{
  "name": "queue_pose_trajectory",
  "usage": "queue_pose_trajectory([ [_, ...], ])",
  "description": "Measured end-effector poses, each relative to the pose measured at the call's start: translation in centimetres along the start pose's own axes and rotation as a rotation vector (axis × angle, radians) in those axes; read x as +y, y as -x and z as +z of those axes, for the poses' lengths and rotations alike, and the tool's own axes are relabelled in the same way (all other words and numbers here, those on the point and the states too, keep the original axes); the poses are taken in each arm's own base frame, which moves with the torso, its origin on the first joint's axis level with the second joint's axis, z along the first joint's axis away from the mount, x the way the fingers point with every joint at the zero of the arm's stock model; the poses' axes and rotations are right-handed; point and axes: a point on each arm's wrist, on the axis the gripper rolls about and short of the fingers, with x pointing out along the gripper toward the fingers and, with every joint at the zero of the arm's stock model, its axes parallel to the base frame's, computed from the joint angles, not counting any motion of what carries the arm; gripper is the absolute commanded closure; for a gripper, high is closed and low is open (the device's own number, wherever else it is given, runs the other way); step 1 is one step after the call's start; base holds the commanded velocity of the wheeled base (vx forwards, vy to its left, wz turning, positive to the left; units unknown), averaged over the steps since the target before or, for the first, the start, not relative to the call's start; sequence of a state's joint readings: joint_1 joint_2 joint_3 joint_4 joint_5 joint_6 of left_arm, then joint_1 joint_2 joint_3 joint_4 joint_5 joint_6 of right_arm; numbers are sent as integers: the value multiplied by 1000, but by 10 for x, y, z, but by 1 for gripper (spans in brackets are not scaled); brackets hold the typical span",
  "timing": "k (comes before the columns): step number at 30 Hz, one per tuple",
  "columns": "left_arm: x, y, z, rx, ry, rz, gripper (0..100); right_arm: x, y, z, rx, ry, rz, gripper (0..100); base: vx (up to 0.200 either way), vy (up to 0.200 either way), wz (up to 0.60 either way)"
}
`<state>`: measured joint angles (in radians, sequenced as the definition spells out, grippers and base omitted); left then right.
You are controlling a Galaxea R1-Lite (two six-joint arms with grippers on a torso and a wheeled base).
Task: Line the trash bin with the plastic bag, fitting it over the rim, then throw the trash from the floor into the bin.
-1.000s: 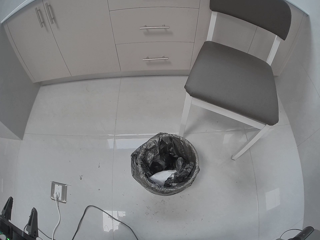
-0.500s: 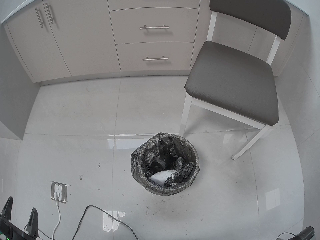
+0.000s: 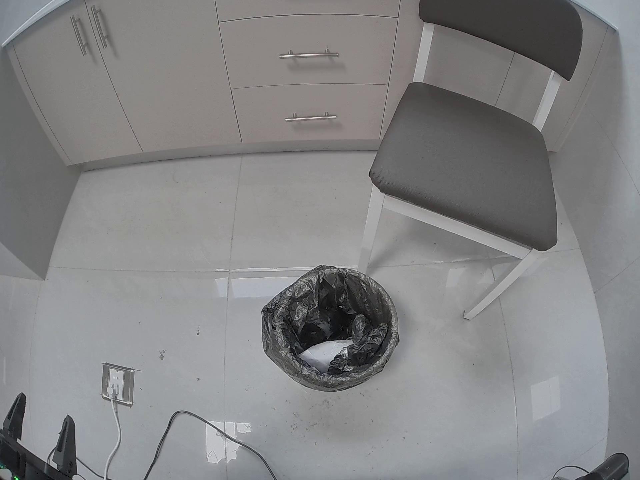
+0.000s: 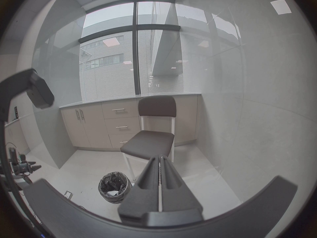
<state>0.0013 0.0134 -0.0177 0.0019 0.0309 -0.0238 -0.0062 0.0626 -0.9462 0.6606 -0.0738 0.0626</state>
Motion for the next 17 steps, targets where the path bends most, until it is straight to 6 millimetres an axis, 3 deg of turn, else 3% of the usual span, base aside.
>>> queue_pose_trajectory([
  [8,0,0,0,0,0,0,0,0,-54,-64,98,34,25,100,0,0,0],
  [17,0,0,0,1,-1,0,0,-2,-85,-146,198,65,66,100,0,0,0],
])
